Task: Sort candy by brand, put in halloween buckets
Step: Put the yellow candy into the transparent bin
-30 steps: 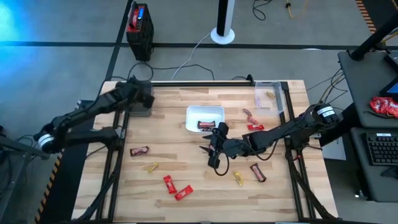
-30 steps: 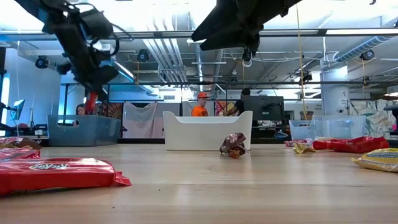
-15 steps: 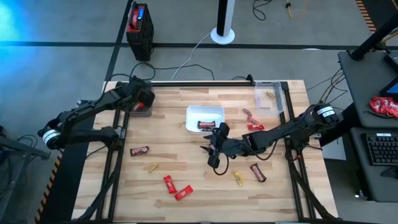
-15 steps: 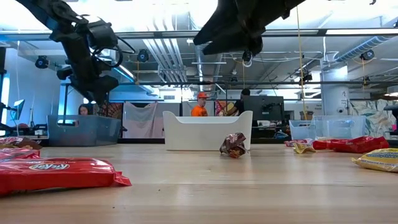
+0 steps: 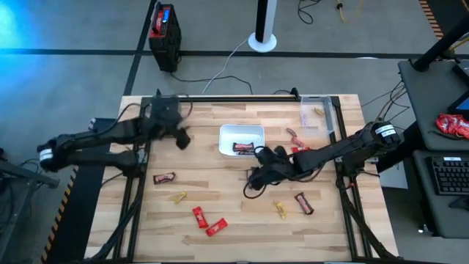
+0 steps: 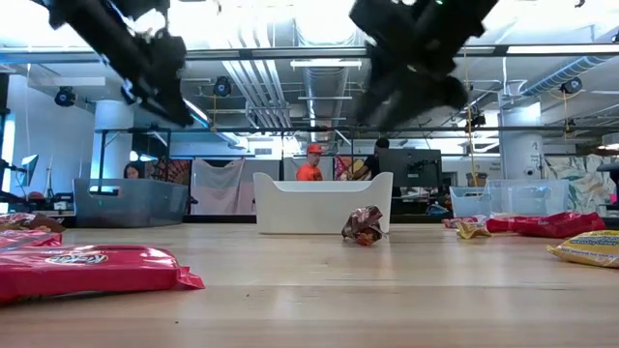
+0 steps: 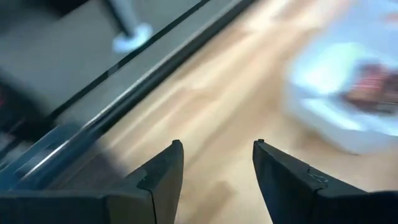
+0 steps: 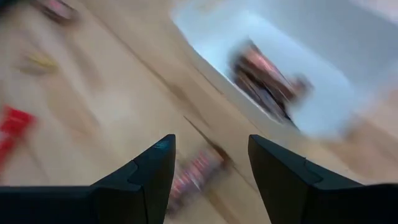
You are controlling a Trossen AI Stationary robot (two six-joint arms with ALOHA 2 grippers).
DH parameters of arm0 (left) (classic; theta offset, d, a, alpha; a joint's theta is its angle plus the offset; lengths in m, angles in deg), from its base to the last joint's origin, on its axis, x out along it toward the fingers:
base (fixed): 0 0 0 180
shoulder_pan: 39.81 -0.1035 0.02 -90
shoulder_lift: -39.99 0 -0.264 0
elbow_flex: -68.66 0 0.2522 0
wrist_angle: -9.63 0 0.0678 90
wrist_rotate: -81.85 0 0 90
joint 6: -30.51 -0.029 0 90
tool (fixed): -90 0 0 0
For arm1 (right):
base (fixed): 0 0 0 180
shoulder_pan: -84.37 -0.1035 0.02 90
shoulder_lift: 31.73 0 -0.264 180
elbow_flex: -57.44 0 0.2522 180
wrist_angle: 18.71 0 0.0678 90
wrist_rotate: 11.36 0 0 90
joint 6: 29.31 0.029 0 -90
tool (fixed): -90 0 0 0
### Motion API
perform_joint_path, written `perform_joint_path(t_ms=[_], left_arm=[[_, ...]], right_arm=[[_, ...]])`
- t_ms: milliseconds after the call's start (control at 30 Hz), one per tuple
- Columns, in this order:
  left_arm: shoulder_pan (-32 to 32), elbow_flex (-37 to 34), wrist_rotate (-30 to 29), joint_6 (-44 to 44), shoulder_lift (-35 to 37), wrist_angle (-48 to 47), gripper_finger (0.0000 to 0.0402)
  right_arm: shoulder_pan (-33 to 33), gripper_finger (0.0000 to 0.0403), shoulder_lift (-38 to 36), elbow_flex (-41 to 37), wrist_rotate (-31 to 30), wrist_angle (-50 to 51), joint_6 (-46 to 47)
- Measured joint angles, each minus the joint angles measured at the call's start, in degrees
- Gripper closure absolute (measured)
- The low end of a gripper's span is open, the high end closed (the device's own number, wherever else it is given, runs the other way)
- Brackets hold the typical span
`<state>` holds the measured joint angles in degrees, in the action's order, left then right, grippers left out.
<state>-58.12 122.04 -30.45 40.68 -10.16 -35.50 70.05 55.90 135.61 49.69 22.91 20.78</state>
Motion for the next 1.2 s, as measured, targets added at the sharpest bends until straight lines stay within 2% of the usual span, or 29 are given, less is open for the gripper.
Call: perform_joint_path(t_ms=[100, 200, 300, 433, 500, 667, 767, 967, 1200], left_arm=[[9.2, 0.0, 0.0, 0.1, 0.9, 2.1, 0.0227], [17.1, 0.0, -0.1, -0.1, 1.1, 5.2, 0.0228], [23.2, 0.0, -0.7, -0.7, 1.0, 8.4, 0.0228], [28.9, 0.0, -3.1, -2.3, 0.7, 12.0, 0.0228], [30.4, 0.0, -4.3, -3.4, 0.8, 12.9, 0.0228], [30.9, 0.0, -5.5, -4.4, 0.8, 13.6, 0.0228], [30.9, 0.0, -5.7, -4.3, 0.6, 13.9, 0.0228], [30.9, 0.0, -5.6, -4.1, 0.3, 13.8, 0.0228], [30.9, 0.0, -5.6, -4.6, -0.6, 14.0, 0.0228]], right_arm=[[0.5, 0.0207, 0.0, 2.1, 3.8, 12.9, 7.7], [1.8, 0.0207, 0.0, 2.1, 9.5, 19.9, 11.6], [3.6, 0.0207, 0.1, 1.1, 13.5, 23.8, 13.0], [6.0, 0.0207, 0.2, -1.1, 15.3, 25.1, 10.9], [7.5, 0.0207, 0.2, -2.3, 17.2, 25.2, 4.6], [8.5, 0.0211, 0.2, -3.1, 18.4, 25.4, -28.5], [9.1, 0.0211, 0.7, -3.2, 18.5, 25.4, -39.5], [10.4, 0.0212, 2.3, -4.2, 18.5, 24.8, -48.0], [11.3, 0.0216, 5.9, -6.8, 18.9, 21.6, -48.2]])
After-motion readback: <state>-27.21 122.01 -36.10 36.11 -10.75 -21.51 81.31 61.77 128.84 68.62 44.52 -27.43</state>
